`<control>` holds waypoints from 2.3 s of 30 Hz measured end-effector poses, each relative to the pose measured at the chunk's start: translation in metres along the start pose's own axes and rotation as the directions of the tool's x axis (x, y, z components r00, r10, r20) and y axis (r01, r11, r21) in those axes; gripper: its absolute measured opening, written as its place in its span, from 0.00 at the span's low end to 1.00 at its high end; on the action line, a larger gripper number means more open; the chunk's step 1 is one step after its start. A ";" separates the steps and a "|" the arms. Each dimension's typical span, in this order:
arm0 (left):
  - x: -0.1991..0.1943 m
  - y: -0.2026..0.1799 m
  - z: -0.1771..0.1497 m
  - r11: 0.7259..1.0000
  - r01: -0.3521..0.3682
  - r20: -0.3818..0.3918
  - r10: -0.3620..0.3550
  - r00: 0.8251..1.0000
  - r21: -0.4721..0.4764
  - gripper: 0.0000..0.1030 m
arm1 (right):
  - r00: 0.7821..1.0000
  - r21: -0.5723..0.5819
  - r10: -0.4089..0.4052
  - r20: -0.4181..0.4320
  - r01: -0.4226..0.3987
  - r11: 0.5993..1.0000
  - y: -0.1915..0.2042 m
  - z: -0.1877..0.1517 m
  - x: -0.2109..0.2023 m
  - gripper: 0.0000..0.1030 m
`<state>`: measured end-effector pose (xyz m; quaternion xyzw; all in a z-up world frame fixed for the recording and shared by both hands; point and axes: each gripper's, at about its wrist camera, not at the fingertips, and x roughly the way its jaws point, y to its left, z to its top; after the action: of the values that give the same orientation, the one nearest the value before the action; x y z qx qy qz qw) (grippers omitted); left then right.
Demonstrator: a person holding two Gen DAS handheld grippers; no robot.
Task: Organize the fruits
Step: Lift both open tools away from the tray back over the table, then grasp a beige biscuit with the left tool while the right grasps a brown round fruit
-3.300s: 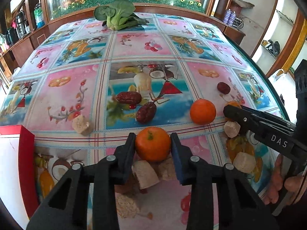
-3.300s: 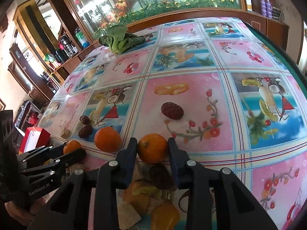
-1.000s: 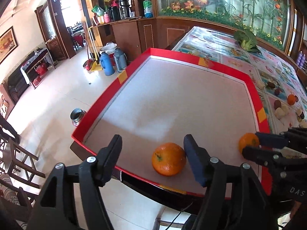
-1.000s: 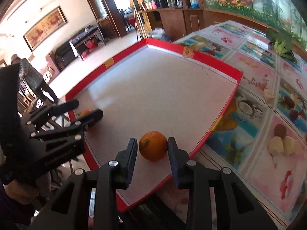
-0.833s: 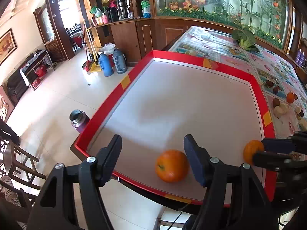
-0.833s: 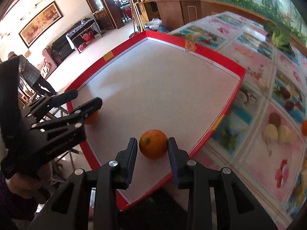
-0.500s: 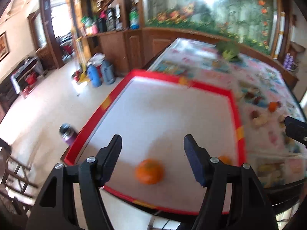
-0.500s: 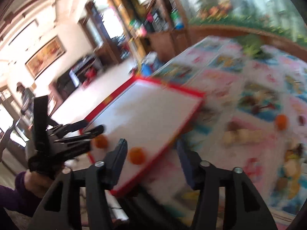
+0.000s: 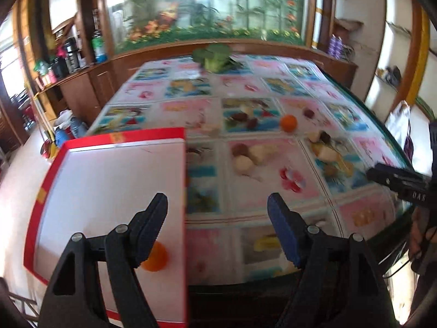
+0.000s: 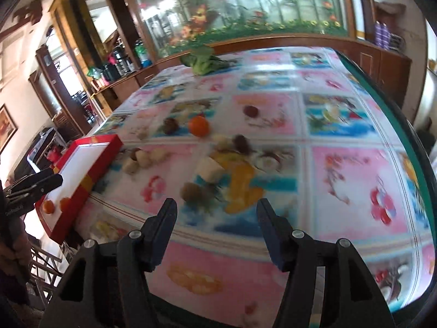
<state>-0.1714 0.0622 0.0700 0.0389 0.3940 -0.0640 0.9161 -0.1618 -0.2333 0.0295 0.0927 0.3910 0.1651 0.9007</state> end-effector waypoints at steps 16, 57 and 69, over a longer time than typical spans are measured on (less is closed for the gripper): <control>0.015 -0.004 -0.004 0.999 -0.031 -0.049 0.032 0.998 0.013 0.74 | 0.994 -0.073 0.060 -0.086 -0.067 0.995 0.035 0.004 0.050 0.54; 0.115 -0.018 0.038 0.992 0.117 -0.184 -0.125 0.975 -0.052 0.28 | 0.993 -0.001 0.062 -0.098 -0.063 0.998 0.027 0.006 0.064 0.21; 0.093 -0.023 0.029 0.985 0.163 -0.151 -0.170 0.974 -0.059 0.28 | 0.993 0.016 0.078 -0.092 -0.077 0.997 0.025 0.007 0.065 0.21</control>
<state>-0.0905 0.0284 0.0218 -0.0108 0.4674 -0.1281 0.8747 -0.1204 -0.1864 -0.0026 0.1056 0.4295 0.2017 0.8739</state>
